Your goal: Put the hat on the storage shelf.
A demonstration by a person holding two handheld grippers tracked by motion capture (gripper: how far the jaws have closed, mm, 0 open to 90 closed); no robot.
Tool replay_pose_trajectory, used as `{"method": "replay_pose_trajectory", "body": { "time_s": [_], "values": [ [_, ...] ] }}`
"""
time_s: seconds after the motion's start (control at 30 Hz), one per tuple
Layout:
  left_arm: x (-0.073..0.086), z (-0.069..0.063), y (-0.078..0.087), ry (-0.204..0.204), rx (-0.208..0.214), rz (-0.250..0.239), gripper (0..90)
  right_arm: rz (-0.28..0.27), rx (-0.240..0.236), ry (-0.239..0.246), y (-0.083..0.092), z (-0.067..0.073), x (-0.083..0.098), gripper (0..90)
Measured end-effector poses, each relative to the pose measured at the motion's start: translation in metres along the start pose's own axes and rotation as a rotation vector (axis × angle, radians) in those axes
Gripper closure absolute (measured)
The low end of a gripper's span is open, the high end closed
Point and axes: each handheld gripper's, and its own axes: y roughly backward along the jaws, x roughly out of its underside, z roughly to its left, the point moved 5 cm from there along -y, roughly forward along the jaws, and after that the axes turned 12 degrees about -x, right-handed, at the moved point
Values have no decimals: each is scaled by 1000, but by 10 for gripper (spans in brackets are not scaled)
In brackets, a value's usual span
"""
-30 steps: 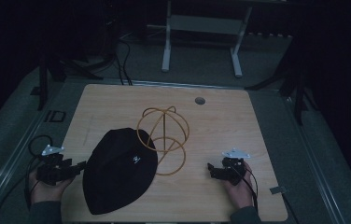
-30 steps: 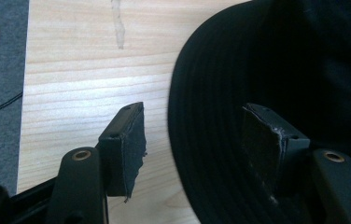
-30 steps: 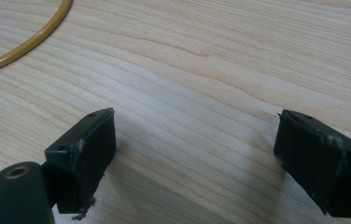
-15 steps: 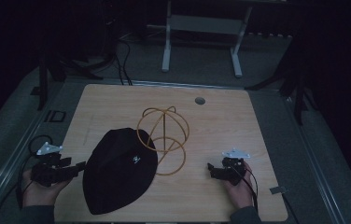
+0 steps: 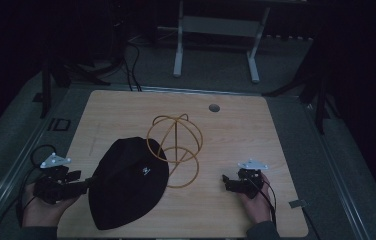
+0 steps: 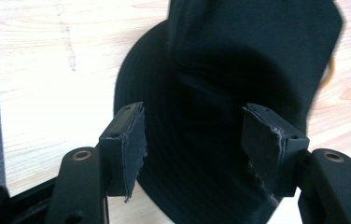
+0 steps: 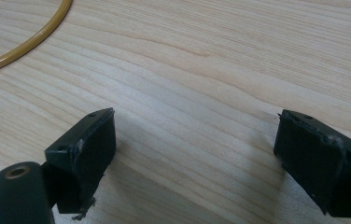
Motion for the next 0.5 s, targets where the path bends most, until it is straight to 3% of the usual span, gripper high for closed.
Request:
{"method": "replay_pose_trajectory", "body": {
  "time_s": [0.2, 0.3, 0.33, 0.5],
  "values": [
    [1, -8, 10, -5, 32, 12, 406, 0, 0, 0, 0, 0, 0, 126],
    [1, -12, 15, -16, 55, -5, 401, 0, 0, 0, 0, 0, 0, 126],
    [1, -15, 18, -20, 87, -19, 399, 0, 0, 0, 0, 0, 0, 126],
    [2, -23, 22, -36, 123, -19, 397, 0, 0, 0, 0, 0, 0, 126]
  ]
}}
